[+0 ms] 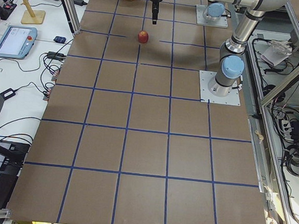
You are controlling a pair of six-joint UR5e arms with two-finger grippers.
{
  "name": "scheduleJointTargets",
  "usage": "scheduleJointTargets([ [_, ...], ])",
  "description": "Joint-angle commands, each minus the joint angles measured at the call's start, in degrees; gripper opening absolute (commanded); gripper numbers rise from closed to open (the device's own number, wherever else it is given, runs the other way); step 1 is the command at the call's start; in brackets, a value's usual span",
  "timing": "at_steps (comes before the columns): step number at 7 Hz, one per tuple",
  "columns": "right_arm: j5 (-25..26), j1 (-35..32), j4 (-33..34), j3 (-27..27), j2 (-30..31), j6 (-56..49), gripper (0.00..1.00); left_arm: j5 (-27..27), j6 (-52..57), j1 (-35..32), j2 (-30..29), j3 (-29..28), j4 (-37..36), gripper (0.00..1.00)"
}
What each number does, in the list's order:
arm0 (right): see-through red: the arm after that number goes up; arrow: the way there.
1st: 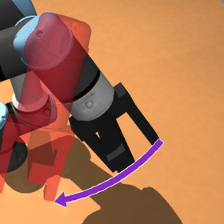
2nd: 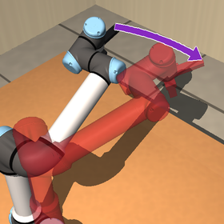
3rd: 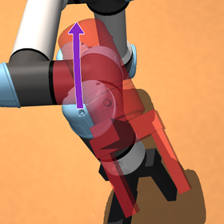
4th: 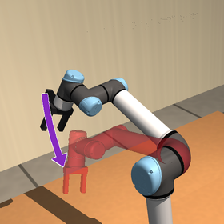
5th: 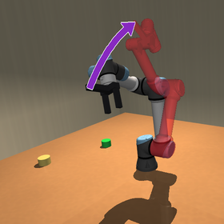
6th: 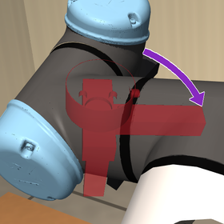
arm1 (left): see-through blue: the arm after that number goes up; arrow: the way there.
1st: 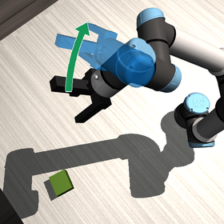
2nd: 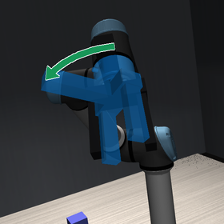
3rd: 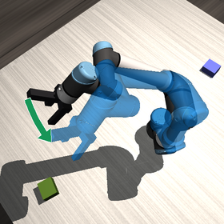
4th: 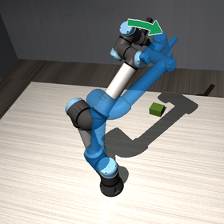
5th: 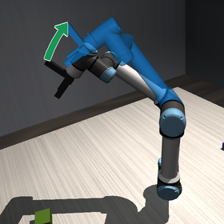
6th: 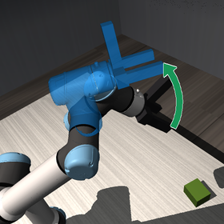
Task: Put all apples into basket
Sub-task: 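Reach the right gripper to the red apple and grasp it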
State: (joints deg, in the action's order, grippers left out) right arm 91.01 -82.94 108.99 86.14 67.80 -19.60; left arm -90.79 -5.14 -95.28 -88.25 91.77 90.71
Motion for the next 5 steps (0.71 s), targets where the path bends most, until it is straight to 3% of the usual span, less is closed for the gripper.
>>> scheduleJointTargets([
  [1, -5.4, -11.2, -1.4, 0.4, -0.4, 15.0, 1.00, 0.1, 8.8, 4.6, 2.6, 0.9, -0.2, 0.98],
  [2, -10.1, -14.3, -1.2, 1.4, -0.9, 21.8, 1.00, 0.3, 8.9, 6.6, 2.4, 0.1, -0.2, 1.00],
  [5, -11.2, -23.6, 2.8, 2.4, -4.9, 36.0, 1.00, 0.1, 8.7, 6.5, 2.6, -0.5, -0.1, 1.00],
])
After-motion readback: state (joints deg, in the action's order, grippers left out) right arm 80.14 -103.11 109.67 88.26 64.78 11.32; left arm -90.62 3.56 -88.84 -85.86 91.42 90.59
